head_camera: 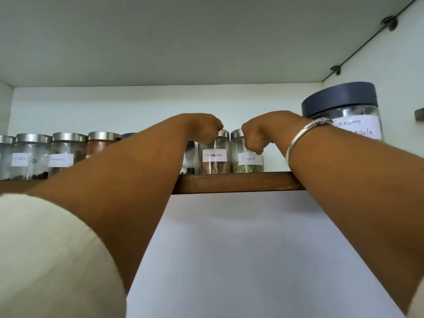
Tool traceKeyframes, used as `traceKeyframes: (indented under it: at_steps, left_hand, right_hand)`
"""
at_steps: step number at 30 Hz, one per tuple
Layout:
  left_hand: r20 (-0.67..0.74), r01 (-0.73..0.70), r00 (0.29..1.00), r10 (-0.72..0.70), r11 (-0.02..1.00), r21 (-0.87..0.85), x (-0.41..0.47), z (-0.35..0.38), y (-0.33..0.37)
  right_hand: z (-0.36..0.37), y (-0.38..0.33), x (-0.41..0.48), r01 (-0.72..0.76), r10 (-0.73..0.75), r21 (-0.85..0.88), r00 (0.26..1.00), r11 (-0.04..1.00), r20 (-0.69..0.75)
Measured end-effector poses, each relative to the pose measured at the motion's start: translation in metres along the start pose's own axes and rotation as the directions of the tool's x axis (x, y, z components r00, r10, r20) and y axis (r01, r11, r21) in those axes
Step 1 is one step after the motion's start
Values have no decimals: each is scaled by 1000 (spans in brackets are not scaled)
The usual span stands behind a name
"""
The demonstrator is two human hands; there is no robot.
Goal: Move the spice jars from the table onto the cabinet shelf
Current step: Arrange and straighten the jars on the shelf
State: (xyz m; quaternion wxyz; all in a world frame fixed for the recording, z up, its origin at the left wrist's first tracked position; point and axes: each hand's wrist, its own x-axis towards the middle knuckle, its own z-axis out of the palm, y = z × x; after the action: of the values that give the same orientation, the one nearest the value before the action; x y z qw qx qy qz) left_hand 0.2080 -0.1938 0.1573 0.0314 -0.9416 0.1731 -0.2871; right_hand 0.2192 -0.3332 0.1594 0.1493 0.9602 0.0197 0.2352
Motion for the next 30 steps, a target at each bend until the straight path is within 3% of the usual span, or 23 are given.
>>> traceKeyframes:
  at_steps: [3,6,10,13,17,22,27,30]
  left_hand:
    - [13,-6,1000,7,999,-43,-5,3,2]
    - [-91,-47,995,37,993,-105,-12,4,8]
    - [-150,-56,987,48,997,-47,-23,5,19]
    - [-188,-47,982,21,989,-137,-39,4,26]
    - [-260,-13,964,-55,967,-253,-62,9,36]
    - [-430,89,887,-169,976,-200,-91,4,57]
    - [-222,56,971,-93,984,-166,-108,13,82]
    - [-281,74,954,-100,992,-104,-120,19,92]
  right_hand:
    - [6,-5,-3,-4,4,5,1000,1000,-23]
    - [5,-12,-12,5,6,81,991,997,-137]
    - [-1,-18,-34,104,-117,-58,945,993,-305]
    - [-8,-19,-51,137,-166,-105,916,985,-366]
    - [-20,-20,-77,164,-205,-138,899,977,-386]
    - [-27,-2,-101,156,-253,-260,883,953,-395]
    - [-34,33,-125,86,-232,-316,857,945,-459]
    - [-33,56,-138,11,-112,-178,816,984,-567]
